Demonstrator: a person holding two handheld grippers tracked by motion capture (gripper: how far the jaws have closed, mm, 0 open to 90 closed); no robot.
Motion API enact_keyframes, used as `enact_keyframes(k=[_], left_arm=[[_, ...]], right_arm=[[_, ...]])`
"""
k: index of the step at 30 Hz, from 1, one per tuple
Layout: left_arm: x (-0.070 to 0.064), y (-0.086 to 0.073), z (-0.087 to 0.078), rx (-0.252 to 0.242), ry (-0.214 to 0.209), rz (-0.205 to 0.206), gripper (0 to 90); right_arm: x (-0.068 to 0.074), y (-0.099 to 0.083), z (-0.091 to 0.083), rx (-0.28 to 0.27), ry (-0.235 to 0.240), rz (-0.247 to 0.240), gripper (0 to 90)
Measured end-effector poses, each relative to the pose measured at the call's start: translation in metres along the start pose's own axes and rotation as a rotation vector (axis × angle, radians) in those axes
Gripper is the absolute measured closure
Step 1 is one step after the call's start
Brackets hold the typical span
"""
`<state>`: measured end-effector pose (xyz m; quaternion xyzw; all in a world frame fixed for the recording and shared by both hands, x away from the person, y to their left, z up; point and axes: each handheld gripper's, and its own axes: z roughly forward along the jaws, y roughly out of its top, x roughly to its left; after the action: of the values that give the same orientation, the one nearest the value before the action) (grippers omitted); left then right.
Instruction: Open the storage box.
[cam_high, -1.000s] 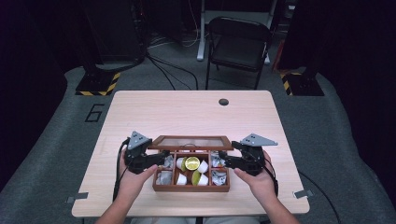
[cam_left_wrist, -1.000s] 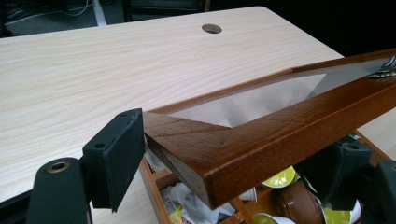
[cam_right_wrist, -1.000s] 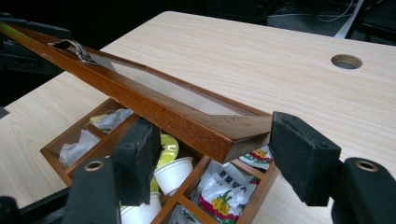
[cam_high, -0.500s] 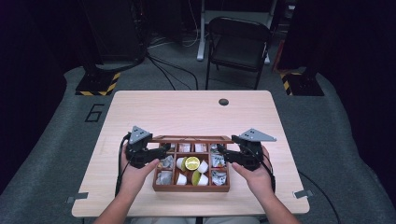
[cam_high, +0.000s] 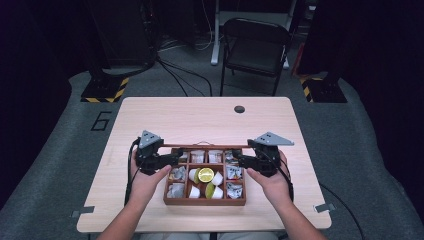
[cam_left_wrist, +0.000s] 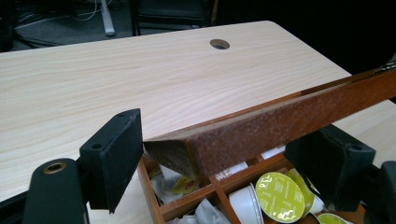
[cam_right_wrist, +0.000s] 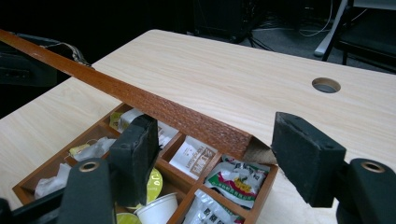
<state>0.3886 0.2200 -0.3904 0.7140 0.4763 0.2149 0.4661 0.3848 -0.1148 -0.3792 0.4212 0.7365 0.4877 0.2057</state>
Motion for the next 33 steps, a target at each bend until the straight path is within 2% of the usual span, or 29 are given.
enact_keyframes(k=[18, 26, 33], left_arm=[[0.006, 0.015, 0.012, -0.004, 0.010, -0.011, 19.2], [0.011, 0.021, 0.019, -0.007, -0.001, -0.017, 19.1], [0.013, 0.024, 0.023, -0.018, -0.004, -0.014, 19.1]], right_arm=[[-0.002, 0.016, 0.012, -0.003, -0.035, -0.026, 31.7], [-0.008, 0.017, 0.020, 0.010, -0.047, -0.021, 32.1], [-0.013, 0.024, 0.024, -0.010, -0.041, 0.008, 34.6]])
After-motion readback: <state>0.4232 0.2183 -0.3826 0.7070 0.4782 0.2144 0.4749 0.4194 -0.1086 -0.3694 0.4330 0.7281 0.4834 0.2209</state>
